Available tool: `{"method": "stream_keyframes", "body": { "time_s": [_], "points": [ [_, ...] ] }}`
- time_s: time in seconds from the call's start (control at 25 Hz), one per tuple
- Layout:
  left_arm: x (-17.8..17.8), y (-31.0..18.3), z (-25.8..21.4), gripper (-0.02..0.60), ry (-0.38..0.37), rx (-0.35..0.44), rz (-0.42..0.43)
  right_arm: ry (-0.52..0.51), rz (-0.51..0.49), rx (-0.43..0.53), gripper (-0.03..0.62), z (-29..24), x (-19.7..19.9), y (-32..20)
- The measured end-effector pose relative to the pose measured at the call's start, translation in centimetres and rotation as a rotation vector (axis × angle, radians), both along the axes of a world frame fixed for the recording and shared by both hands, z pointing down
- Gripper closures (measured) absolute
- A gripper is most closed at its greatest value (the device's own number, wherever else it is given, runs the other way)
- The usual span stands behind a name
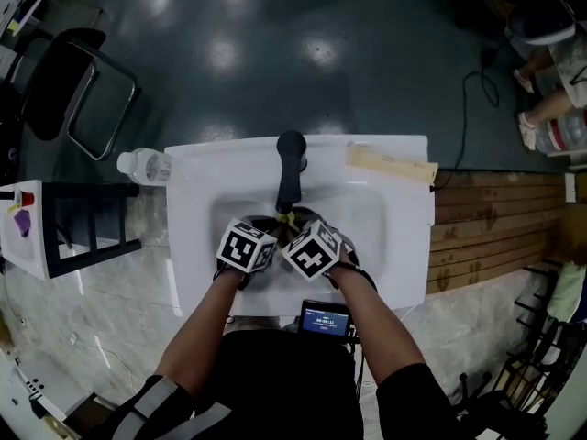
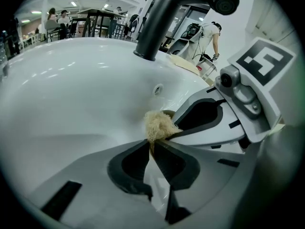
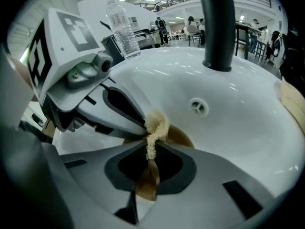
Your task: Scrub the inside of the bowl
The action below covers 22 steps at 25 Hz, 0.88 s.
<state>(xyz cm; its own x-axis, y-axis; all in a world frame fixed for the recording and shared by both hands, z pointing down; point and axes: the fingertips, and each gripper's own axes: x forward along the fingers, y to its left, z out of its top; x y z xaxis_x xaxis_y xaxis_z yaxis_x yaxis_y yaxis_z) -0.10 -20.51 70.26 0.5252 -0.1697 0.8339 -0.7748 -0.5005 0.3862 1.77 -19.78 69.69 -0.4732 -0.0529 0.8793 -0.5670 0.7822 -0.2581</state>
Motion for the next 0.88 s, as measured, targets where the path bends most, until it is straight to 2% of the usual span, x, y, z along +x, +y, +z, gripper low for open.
{"method": "stream_keyframes", "body": {
  "time_s": [0.28, 0.48, 0.88],
  "points": [
    [-0.2, -0.2, 0.1, 0.549, 0.002, 0.000, -0.006, -0.052, -0.070, -0.013, 0.553, -0.3, -1.2, 1.3],
    [-0.3, -0.5, 0.2, 0.554, -0.003, 0.016, 0.001, -0.075, -0.175, -0.038, 0.553, -0.4, -1.4, 3.1],
    [-0.5, -0.9, 0.2, 0.561, -0.031, 0.043, 0.027, -0.041, -0.321, -0.051, 0.553, -1.2, 0.7, 5.0]
  ]
}}
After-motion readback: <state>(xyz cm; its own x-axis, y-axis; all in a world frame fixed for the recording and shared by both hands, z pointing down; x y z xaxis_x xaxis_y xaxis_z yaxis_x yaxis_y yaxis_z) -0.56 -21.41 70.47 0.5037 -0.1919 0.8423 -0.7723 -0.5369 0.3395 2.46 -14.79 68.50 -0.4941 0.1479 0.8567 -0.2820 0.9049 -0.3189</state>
